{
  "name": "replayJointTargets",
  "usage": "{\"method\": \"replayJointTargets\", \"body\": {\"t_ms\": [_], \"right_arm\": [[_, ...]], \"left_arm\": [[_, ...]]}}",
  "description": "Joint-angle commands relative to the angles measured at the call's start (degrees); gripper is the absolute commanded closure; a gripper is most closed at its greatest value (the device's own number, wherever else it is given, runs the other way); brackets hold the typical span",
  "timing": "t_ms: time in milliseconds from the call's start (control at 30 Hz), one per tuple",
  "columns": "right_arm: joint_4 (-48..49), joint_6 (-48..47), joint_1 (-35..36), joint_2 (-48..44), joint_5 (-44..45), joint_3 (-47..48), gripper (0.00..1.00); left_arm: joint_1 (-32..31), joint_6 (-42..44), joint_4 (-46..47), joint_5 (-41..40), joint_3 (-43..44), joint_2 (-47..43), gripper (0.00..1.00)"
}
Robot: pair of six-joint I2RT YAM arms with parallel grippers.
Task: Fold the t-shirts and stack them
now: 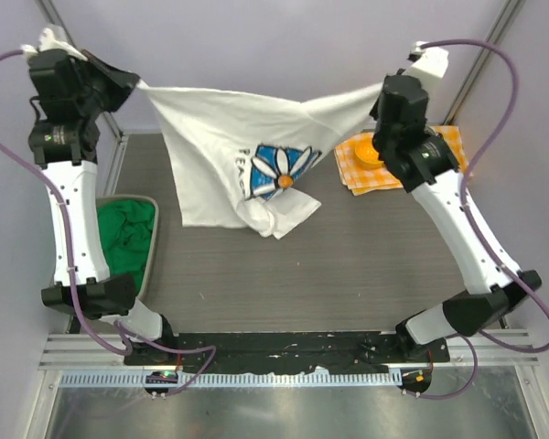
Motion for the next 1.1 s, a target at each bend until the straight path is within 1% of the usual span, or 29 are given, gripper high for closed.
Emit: {"method": "replayJointTargets", "body": {"t_ms": [0,33,67,100,133,167,200,233,267,300,333,367,400,433,467,500,533,567,600,633,667,733,800,967,1000,1067], "right_arm": [[16.2,-10.9,0.8,-11.5,-6.3,4.9,0.99],[17.6,-11.4,0.9,-12.9,-8.1,3.9,0.99],[18.6,-11.9,0.9,-16.6,-9.8,2.8,0.99],[20.3,-12.4,0.9,-18.5,-12.1,1.3,0.99],[20.3,-12.6,0.9,-20.6,-13.7,-1.4,0.99],[19.8,-12.3,0.9,-23.8,-15.0,-2.6,0.99],[16.9,-11.2,0.9,-25.7,-16.6,-3.7,0.99],[14.9,-9.6,0.9,-27.1,-20.3,-6.1,0.99],[12.6,-8.1,0.9,-30.1,-21.6,-7.5,0.99],[8.7,-6.6,0.8,-31.6,-22.7,-9.2,0.99],[7.2,-3.8,0.9,-33.2,-25.7,-13.9,0.99],[5.4,-2.6,0.8,-34.9,-27.3,-16.4,0.99],[3.2,-1.4,0.9,-38.4,-28.5,-19.4,0.99],[2.2,0.0,0.9,-40.4,-29.6,-25.8,0.99],[0.9,1.5,0.9,-42.1,-33.1,-28.8,0.99],[-1.9,2.7,0.9,-45.1,-34.3,-33.9,0.99],[-3.8,3.4,0.9,-46.4,-36.3,-36.3,0.99],[-5.3,4.4,0.8,-47.6,-41.0,-38.5,0.99],[-8.7,4.8,0.9,-49.1,-43.6,-41.9,0.99],[-10.3,5.1,0.9,-52.1,-45.5,-43.1,0.99],[-11.4,5.7,0.9,-54.0,-48.9,-44.3,0.99],[-14.4,6.3,0.9,-58.5,-50.2,-45.2,0.99],[-17.4,6.7,0.9,-59.3,-51.1,-43.2,0.99],[-20.2,6.3,0.9,-56.5,-53.0,-39.4,0.99],[-19.7,5.9,0.9,-56.2,-55.4,-39.0,0.99],[-19.2,6.0,0.8,-55.5,-57.1,-38.7,0.99]], "left_arm": [[5.8,-3.2,10.7,9.9,7.9,-4.3,1.0],[6.1,-3.9,13.4,10.6,6.8,-5.7,1.0],[6.1,-4.6,18.4,10.3,3.2,-7.3,1.0],[6.0,-5.3,20.6,10.2,1.6,-10.3,1.0],[6.1,-6.0,21.9,10.8,-0.1,-11.1,1.0],[6.1,-6.9,20.6,11.5,-0.1,-11.5,1.0],[6.1,-6.9,19.3,13.3,-0.8,-12.9,1.0],[6.0,-7.0,18.8,14.2,-2.9,-14.7,1.0],[6.0,-7.6,19.4,14.8,-11.1,-17.1,1.0],[6.1,-8.1,20.0,15.2,-16.2,-19.7,1.0],[6.0,-8.0,20.5,13.9,-21.7,-26.7,1.0],[6.1,-8.0,20.4,12.8,-32.9,-30.2,1.0],[6.0,-7.4,19.4,11.4,-38.2,-34.3,1.0],[6.0,-7.0,17.5,8.5,-42.7,-41.3,1.0],[6.0,-6.9,14.6,7.6,-52.0,-45.7,1.0],[6.1,-7.0,13.1,6.6,-56.5,-49.3,1.0],[6.0,-7.5,11.3,5.2,-64.7,-52.8,1.0],[6.0,-7.9,8.4,3.4,-68.5,-60.2,1.0],[6.1,-7.8,6.6,2.8,-71.3,-63.2,1.0],[6.0,-7.5,1.1,1.5,-74.5,-66.0,1.0],[6.0,-6.9,-0.8,0.9,-75.2,-69.0,1.0],[5.3,-5.4,-5.2,0.5,-74.8,-69.3,1.0],[4.7,-4.8,-6.3,1.7,-74.1,-68.5,1.0],[4.4,-3.3,-9.5,5.7,-69.5,-67.8,1.0],[4.1,-3.1,-10.2,5.5,-68.5,-67.4,1.0],[3.5,-2.4,-11.0,5.6,-66.3,-67.3,0.98]]}}
